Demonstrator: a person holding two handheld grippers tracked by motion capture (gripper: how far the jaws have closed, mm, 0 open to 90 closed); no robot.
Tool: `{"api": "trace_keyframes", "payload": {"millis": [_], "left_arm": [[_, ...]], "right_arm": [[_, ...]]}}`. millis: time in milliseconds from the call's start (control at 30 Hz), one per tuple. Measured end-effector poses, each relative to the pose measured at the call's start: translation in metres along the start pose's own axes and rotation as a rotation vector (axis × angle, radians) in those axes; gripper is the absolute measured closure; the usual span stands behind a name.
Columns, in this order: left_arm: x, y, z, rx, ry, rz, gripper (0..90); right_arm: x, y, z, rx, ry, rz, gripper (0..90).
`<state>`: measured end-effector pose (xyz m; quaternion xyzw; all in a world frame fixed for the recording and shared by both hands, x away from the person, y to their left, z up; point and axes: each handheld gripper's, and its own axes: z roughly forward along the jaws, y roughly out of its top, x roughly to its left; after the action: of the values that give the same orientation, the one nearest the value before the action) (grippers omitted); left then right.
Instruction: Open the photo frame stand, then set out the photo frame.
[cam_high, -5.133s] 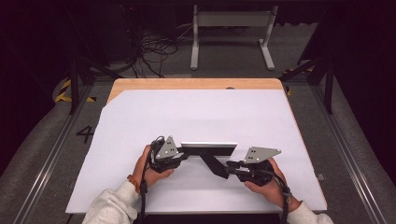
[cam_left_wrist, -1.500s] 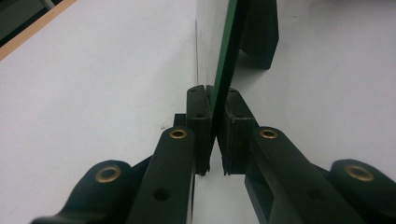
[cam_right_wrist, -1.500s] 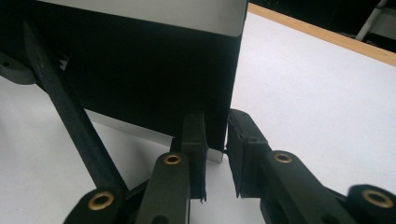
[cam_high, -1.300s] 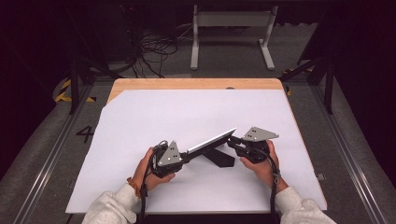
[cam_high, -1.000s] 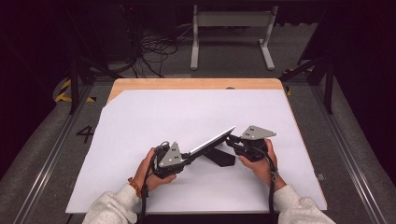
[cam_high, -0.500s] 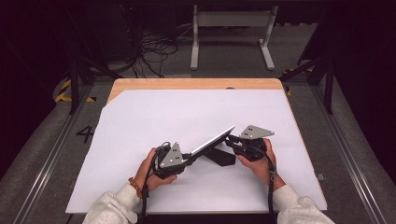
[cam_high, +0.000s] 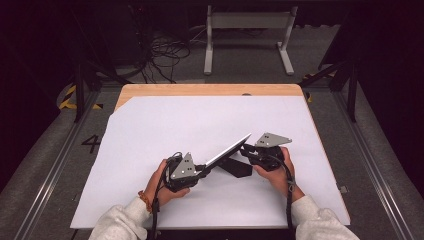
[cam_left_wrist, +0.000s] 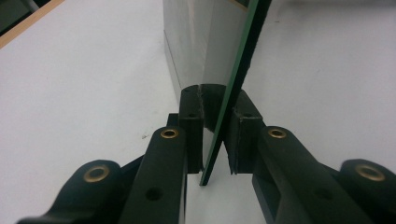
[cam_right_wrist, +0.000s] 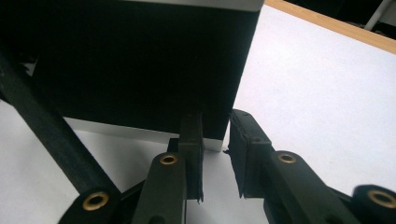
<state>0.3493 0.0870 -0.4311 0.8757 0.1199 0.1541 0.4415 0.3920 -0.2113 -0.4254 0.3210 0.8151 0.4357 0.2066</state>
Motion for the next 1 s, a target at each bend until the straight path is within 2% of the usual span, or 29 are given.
{"api": "trace_keyframes", "payload": {"millis": [233,400,500,533,633,700,733,833,867,1000], "left_arm": [[0.000,-0.001,0.002,-0.015,-0.023,-0.009,76.3],[-0.003,0.001,0.004,-0.017,-0.019,-0.016,74.1],[-0.004,0.003,0.006,-0.015,-0.024,-0.009,72.3],[-0.005,0.003,0.006,-0.016,-0.024,-0.014,71.6],[-0.005,0.005,0.007,-0.010,-0.020,0.004,70.3],[-0.007,0.005,0.006,-0.007,-0.023,0.015,65.8],[-0.007,0.004,0.004,0.002,-0.021,0.022,60.6],[-0.008,0.003,-0.001,0.006,-0.024,0.025,59.9],[-0.007,0.000,-0.010,-0.004,-0.044,0.022,61.9],[-0.004,-0.006,-0.018,0.008,-0.067,0.021,65.9]], "right_arm": [[-0.002,0.003,0.003,0.004,0.006,-0.001,75.7],[-0.004,0.006,0.008,0.007,0.014,0.004,76.3],[-0.003,0.008,0.013,0.008,0.026,0.005,80.4],[-0.002,0.009,0.014,0.011,0.024,-0.001,80.1],[-0.001,0.009,0.013,0.011,0.015,-0.009,77.6],[-0.001,0.010,0.010,0.000,0.015,-0.005,77.4],[-0.001,0.010,0.005,-0.003,0.012,-0.011,77.4],[0.000,0.009,-0.001,-0.009,0.013,-0.017,76.9],[0.001,0.004,-0.010,-0.004,0.013,-0.034,75.4],[0.000,-0.003,-0.022,0.000,0.026,-0.028,74.5]]}}
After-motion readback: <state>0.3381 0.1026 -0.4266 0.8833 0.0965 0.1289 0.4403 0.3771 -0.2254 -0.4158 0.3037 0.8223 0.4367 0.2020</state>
